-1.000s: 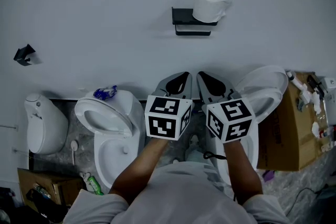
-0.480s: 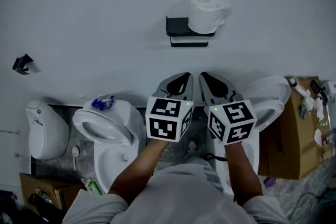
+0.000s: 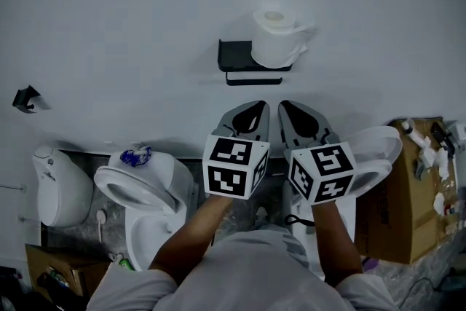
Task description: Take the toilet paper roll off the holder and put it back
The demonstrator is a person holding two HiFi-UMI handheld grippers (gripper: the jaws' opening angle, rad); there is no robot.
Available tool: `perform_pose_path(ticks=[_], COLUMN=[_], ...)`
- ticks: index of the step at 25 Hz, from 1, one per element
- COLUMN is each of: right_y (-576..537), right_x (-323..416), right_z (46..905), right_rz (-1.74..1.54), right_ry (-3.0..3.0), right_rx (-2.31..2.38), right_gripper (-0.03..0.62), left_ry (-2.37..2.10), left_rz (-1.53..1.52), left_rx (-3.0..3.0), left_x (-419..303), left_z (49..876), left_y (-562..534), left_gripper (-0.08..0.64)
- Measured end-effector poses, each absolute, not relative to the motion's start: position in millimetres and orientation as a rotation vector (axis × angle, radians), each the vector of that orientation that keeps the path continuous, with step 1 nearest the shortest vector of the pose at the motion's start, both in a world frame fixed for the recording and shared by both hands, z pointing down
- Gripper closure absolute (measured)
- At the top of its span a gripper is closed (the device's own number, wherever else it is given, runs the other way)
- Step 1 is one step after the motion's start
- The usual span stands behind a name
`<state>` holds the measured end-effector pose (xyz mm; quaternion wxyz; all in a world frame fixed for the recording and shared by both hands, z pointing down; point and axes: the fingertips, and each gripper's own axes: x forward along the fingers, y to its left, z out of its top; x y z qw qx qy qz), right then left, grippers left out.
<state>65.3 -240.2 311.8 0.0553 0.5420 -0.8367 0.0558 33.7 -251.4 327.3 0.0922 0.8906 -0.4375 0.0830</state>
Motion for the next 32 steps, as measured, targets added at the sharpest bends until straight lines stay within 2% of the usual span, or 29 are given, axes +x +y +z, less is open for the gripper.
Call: perform_pose_path(ticks=[21,22,24,25,29,32], right_y=[-297.3,-299.2,-303.7,-306.1,-313.3,-319.1], right_x=[75.9,75.9,74.3,73.6,76.7,77.8], right_z=[284.5,283.4,282.1,281.4,273.9,269.3], right_rz=[0.098,0.098,0.104,0.106,0.095,0.102], right_ry=[-2.592,-2.597,-2.605,-2.606,-2.601,-2.601], right_rx=[1.653,1.653,1.644,1.64,1.669,1.687], right_gripper=[0.588,0.579,0.496,0.474,0.455,0.409], left_ry=[-1.364,-1.369,-1.383,-1.39,-1.407,-1.413], left_rz=[0.206,0.202,0.192,0.186,0.175,0.172], left_rx=[2.627,2.628,2.627,2.627,2.626,2.625], left_x=[39.3,38.3,34.7,32.8,29.6,28.2], left_z=[315.3,314.1,310.7,308.8,302.5,299.9], left_y=[-303.5,-305.3,-309.2,-311.1,-316.1,-319.3], left_gripper=[0.555,0.557,0.557,0.557,0.555,0.557])
